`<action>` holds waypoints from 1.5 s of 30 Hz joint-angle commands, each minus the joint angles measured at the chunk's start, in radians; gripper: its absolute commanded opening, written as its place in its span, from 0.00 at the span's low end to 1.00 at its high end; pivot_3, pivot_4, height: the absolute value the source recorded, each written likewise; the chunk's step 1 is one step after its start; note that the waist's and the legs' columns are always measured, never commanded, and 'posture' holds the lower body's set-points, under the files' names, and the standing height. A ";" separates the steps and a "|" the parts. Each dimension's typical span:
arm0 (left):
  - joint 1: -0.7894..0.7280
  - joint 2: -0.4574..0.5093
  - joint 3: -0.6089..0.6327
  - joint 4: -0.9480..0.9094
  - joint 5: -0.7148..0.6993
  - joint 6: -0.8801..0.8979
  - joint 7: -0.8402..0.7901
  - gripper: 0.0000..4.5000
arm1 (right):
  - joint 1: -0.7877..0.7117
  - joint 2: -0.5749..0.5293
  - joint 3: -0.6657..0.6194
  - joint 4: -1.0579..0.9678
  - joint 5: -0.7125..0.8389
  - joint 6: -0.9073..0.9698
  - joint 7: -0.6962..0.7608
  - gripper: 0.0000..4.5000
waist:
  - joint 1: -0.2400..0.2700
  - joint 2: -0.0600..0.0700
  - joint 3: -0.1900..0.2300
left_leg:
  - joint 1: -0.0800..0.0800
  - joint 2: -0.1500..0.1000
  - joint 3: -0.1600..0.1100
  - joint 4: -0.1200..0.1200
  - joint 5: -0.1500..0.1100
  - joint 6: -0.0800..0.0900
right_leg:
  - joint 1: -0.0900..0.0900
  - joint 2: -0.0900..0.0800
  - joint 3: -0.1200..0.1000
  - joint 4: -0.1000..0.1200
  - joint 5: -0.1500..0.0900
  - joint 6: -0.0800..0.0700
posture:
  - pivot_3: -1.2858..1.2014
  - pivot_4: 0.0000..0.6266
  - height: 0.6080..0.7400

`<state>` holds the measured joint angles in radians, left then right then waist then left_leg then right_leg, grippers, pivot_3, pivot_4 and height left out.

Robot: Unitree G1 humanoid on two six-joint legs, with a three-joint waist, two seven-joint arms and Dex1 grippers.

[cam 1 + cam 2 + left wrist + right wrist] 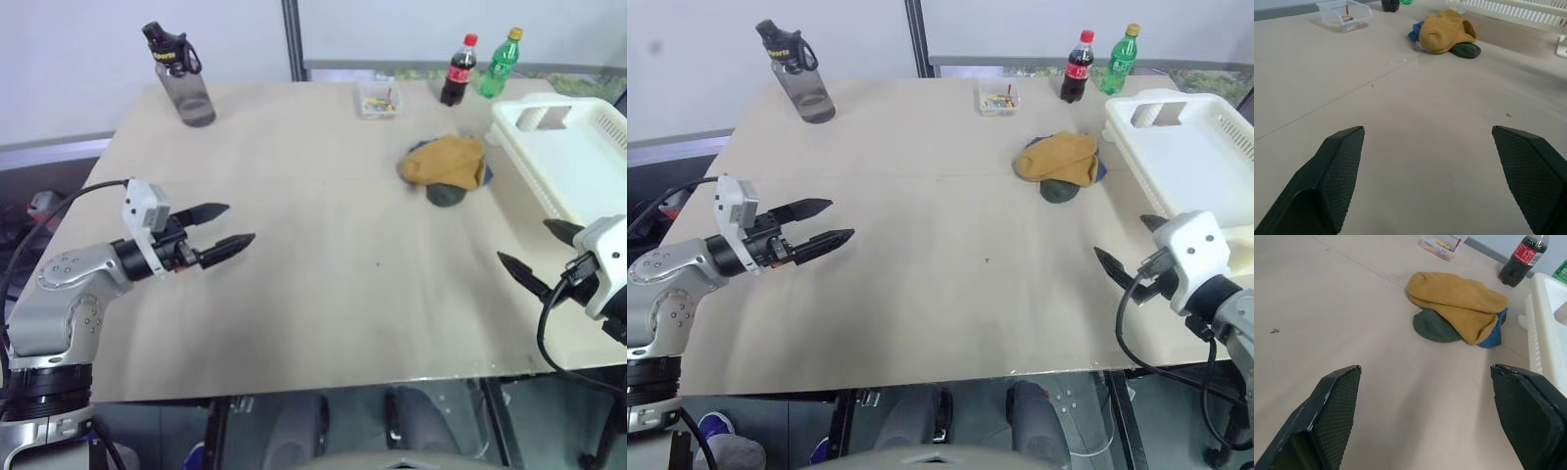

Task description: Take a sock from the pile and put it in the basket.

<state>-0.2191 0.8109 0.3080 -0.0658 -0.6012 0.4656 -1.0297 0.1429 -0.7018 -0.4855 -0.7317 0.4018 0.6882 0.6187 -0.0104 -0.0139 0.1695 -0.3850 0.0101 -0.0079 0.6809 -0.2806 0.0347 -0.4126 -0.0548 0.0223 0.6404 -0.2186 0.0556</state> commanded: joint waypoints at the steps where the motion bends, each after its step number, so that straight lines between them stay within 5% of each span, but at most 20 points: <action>1: -0.017 0.011 0.018 -0.023 -0.021 0.001 -0.010 1.00 | 0.001 0.000 -0.026 -0.037 0.006 -0.010 -0.022 0.97 | 0.000 0.000 0.000 | 0.000 0.000 0.000 0.000 0.000 0.000 | 0.000 0.000 0.000 0.000 0.000 0.000 | 0.52 0.24 1.00; 6: -0.043 -0.010 0.000 -0.054 -0.037 0.034 0.015 1.00 | -0.034 0.020 0.050 -0.008 -0.031 -0.031 -0.074 0.97 | 0.000 -0.001 0.000 | 0.000 0.000 0.000 0.000 0.000 0.000 | 0.000 0.000 0.000 0.000 0.000 0.000 | 0.52 0.24 1.00; 11: -0.073 -0.063 -0.047 -0.125 -0.035 0.046 0.067 1.00 | -0.292 0.082 0.312 0.206 -0.178 -0.050 -0.198 0.97 | -0.010 -0.004 0.002 | 0.001 0.000 0.002 0.000 0.000 0.000 | 0.000 0.000 0.001 0.000 0.000 0.000 | 0.52 0.24 1.00; 16: -0.125 -0.127 -0.112 -0.194 -0.027 0.063 0.139 1.00 | -0.664 0.254 0.521 0.683 -0.330 -0.189 -0.285 0.97 | -0.016 -0.004 0.003 | 0.001 -0.002 0.003 0.000 0.000 0.000 | -0.002 0.002 0.003 0.002 0.001 0.000 | 0.52 0.24 1.00; 21: -0.145 -0.157 -0.123 -0.231 -0.029 0.073 0.191 1.00 | -1.001 0.381 0.564 1.297 -0.405 -0.496 -0.326 0.97 | -0.021 -0.004 0.003 | -0.005 -0.003 0.002 -0.001 0.003 -0.005 | -0.007 0.001 0.002 0.001 0.004 0.002 | 0.52 0.24 1.00; 25: -0.107 -0.163 -0.102 -0.274 -0.042 0.086 0.225 1.00 | -1.183 0.430 0.577 1.652 -0.459 -0.680 -0.357 0.64 | -0.025 -0.004 0.003 | -0.016 -0.004 0.002 -0.003 0.003 -0.006 | -0.019 -0.001 0.003 0.001 0.004 0.002 | 0.52 0.24 1.00; 34: -0.046 -0.153 -0.044 -0.334 -0.075 0.115 0.280 1.00 | -1.299 0.458 0.553 1.934 -0.487 -0.789 -0.369 0.64 | -0.031 -0.004 0.003 | -0.016 -0.003 0.003 -0.011 0.004 -0.007 | -0.020 -0.002 0.003 0.000 0.004 0.002 | 0.52 0.24 1.00; 40: -0.035 -0.151 -0.033 -0.330 -0.086 0.112 0.294 1.00 | -1.301 0.460 0.534 1.964 -0.483 -0.815 -0.361 0.01 | -0.032 -0.003 0.003 | -0.013 -0.004 0.003 -0.010 0.005 -0.009 | -0.020 -0.001 0.003 0.002 0.004 0.002 | 0.52 0.24 1.00; 45: -0.035 -0.156 -0.042 -0.321 -0.088 0.111 0.292 1.00 | -1.295 0.464 0.520 1.932 -0.472 -0.830 -0.326 0.00 | -0.033 -0.003 0.003 | -0.013 -0.003 0.002 -0.010 0.006 -0.010 | -0.020 0.000 0.003 0.003 0.005 0.001 | 0.52 0.24 1.00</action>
<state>-0.2524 0.6468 0.2384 -0.3590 -0.6722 0.5870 -0.7362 -1.1244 -0.2355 0.0520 1.2424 -0.0782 -0.1159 0.2808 -0.0431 -0.0174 0.1730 -0.3978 0.0066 -0.0056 0.6706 -0.2748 0.0248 -0.4328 -0.0550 0.0257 0.6433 -0.2138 0.0565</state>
